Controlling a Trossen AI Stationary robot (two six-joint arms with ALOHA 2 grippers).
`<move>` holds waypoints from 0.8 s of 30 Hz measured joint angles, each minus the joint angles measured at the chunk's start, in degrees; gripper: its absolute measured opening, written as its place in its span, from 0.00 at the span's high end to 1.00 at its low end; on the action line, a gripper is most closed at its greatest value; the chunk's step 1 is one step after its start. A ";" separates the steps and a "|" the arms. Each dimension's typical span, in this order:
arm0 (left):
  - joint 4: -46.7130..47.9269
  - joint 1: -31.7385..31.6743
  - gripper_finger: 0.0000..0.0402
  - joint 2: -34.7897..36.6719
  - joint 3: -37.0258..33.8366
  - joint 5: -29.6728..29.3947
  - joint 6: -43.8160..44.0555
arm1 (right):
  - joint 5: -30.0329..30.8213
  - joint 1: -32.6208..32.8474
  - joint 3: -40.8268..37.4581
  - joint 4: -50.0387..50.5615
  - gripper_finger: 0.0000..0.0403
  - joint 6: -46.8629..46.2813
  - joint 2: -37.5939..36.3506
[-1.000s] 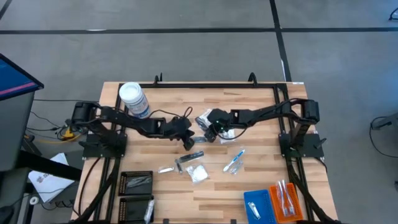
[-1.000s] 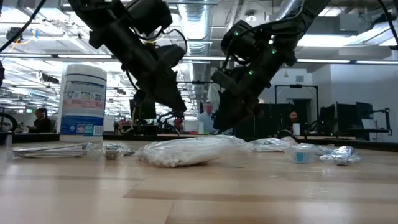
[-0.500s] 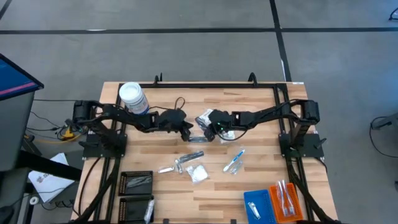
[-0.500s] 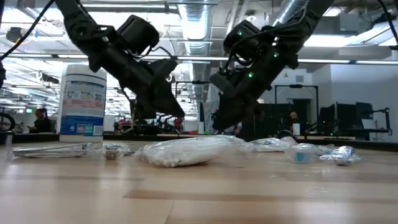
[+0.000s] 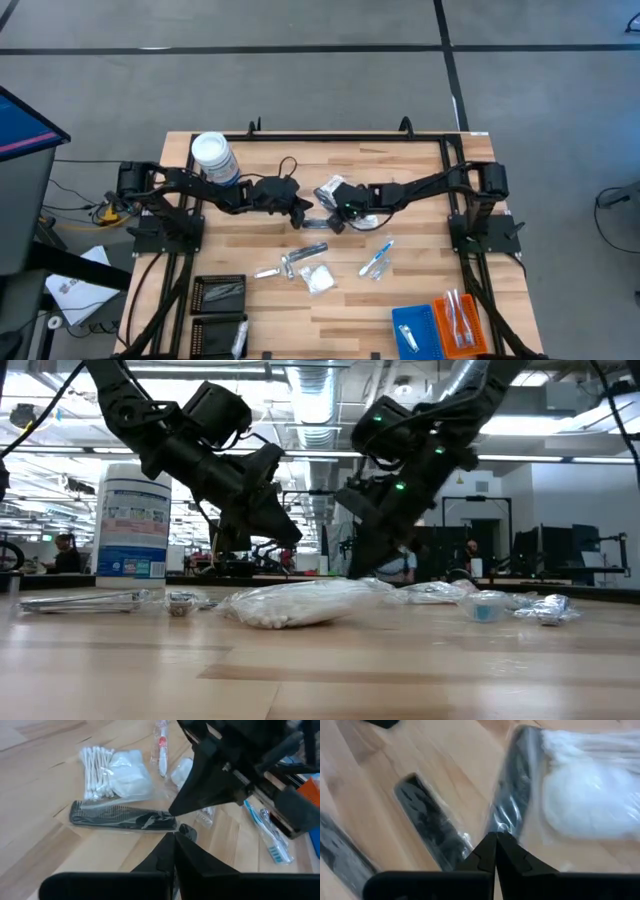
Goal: Pick & Place Travel size toiletries
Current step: Put the black comb into the top black bin
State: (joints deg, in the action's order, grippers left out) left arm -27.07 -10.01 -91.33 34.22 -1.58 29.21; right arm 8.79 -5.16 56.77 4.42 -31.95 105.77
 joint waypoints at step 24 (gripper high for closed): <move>0.52 0.80 1.00 0.13 -0.28 -1.73 -0.15 | -9.26 4.58 14.45 16.47 1.00 2.61 11.28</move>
State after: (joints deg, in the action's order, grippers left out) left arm -26.55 -9.21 -91.20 33.93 -3.31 29.06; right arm -0.46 -0.58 71.22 20.89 -29.34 117.05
